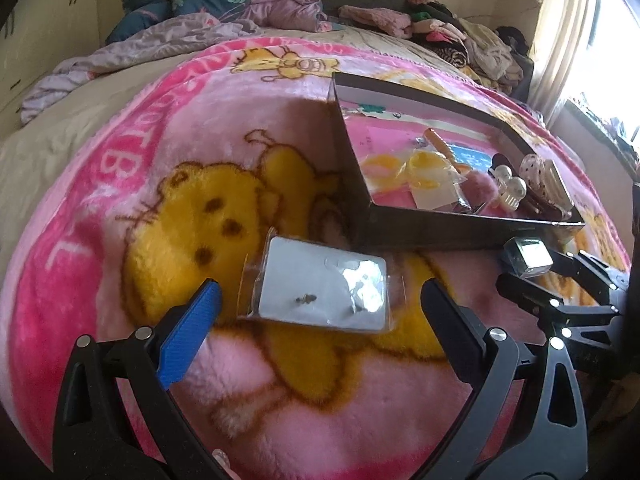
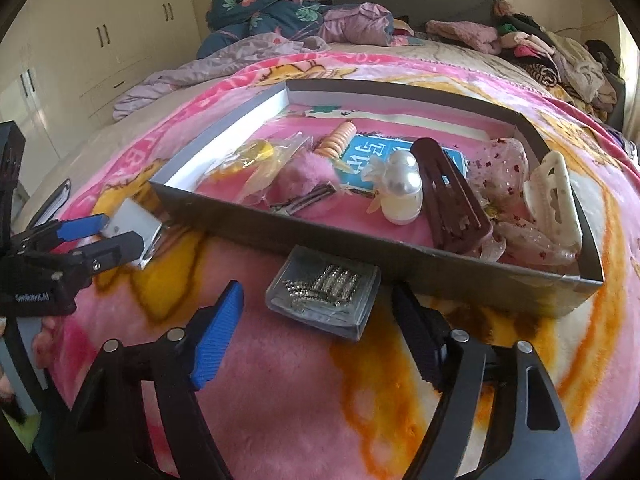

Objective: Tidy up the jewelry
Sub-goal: 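Grasp the clear hair pin case with the right tool while the left tool grasps the bagged earring card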

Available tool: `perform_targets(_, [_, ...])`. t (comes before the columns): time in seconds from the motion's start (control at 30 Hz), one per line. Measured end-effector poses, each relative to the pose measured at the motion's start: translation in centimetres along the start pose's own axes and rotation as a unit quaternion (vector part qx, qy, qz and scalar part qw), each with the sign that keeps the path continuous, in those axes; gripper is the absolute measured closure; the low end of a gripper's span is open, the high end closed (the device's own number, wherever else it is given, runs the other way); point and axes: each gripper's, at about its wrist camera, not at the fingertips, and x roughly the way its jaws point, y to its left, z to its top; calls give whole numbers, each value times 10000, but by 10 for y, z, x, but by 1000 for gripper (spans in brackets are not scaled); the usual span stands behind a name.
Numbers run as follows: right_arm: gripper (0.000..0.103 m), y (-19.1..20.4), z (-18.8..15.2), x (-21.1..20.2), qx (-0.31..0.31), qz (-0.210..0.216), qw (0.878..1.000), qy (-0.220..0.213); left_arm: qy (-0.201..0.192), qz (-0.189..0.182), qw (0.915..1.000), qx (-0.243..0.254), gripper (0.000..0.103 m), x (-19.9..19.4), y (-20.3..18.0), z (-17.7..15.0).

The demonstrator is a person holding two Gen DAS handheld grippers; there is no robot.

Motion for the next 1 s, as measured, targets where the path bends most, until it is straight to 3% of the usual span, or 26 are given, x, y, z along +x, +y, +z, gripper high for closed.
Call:
perform_targets(0.03, [33,0,0,0,-2,-19,10000,-12,9,46,10000,55,12,2,-2,0])
perform_targets(0.1, [52,2,-2,2,-88,-108,9999,-2,22,118,9998,127,19,4,-4,-1])
perform_targets(0.17, [55,-1,-3,0,-73,-109,9999,-30,36,228,9995,214,34,6,-7,-2])
perform_targets(0.3, [55,-1,-3,-3,-90,-60,9999,-55,43,234,9994,232,46,3,-7,-4])
perform_targets(0.67, [55,8,-17,-28,-296,243,9993,-20,-51,-192,9995,232,48,-23,-28,-8])
perform_targets(1.0, [55,-13,-27,-65,-147,213,9994,-218,-207,-509,9976,414,48,-40,-63,7])
